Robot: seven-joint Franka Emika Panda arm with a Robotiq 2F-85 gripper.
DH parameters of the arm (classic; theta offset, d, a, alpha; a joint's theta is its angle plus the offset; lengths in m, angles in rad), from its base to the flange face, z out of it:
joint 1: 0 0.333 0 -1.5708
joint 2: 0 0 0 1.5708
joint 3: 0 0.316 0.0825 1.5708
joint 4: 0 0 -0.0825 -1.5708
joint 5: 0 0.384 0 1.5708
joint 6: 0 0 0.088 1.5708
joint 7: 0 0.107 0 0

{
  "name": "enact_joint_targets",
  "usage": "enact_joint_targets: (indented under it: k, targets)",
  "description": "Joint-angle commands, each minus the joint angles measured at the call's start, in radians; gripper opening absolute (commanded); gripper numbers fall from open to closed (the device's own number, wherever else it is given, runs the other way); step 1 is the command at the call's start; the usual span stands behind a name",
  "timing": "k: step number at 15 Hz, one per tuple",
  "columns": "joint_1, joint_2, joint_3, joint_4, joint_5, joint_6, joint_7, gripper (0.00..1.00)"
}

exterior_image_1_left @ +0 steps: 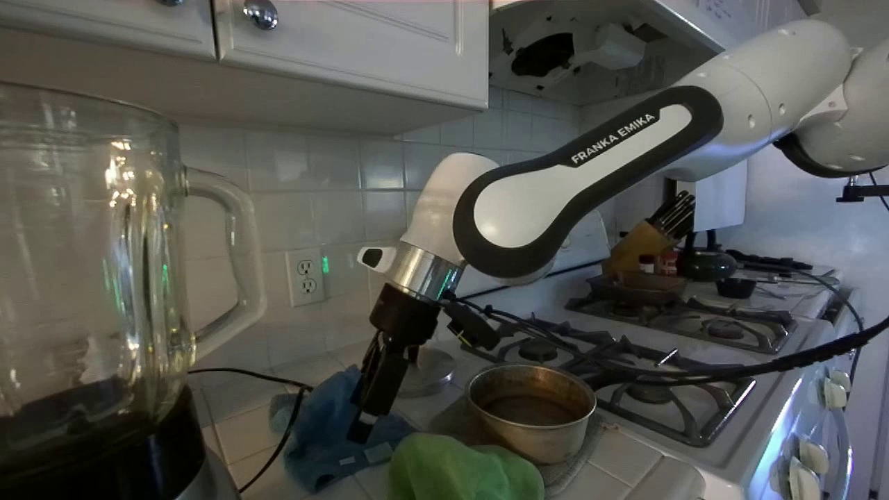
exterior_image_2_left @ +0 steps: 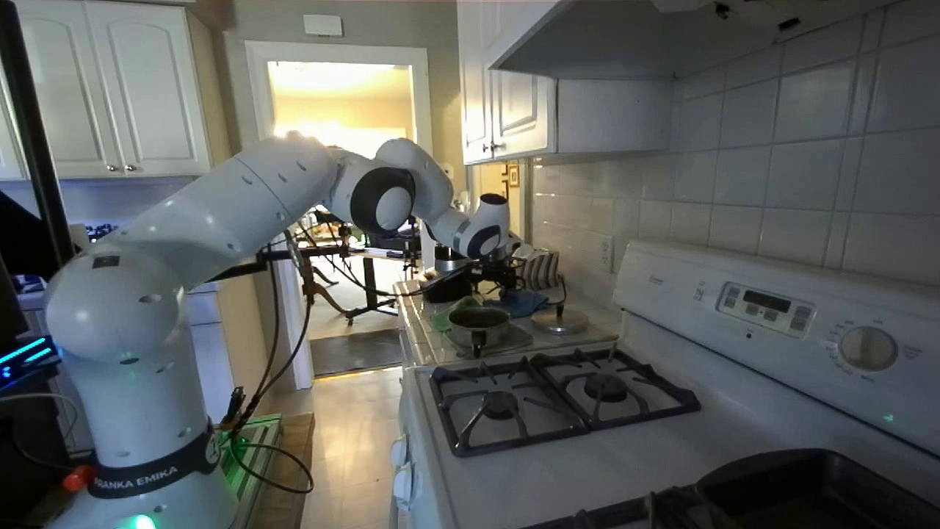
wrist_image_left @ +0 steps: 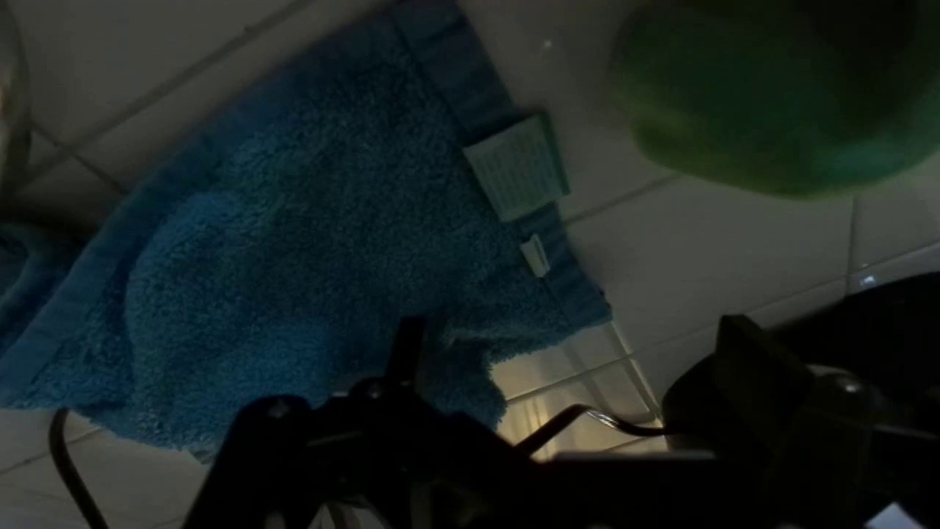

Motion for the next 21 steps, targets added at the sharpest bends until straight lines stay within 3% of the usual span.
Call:
enact_joint_targets:
  k: [1, 6, 10, 21]
  targets:
    - [0.039, 0.061, -0.032, 0.076, -0.05, 0.066, -0.038, 1.0]
    - [0.072, 0.094, -0.08, 0.125, -0.061, 0.149, -0.022, 1.0]
    - [0.075, 0.136, -0.09, 0.198, -0.118, 0.131, 0.022, 1.0]
    - [0.108, 0.177, -0.153, 0.299, -0.162, -0.14, 0.055, 0.19]
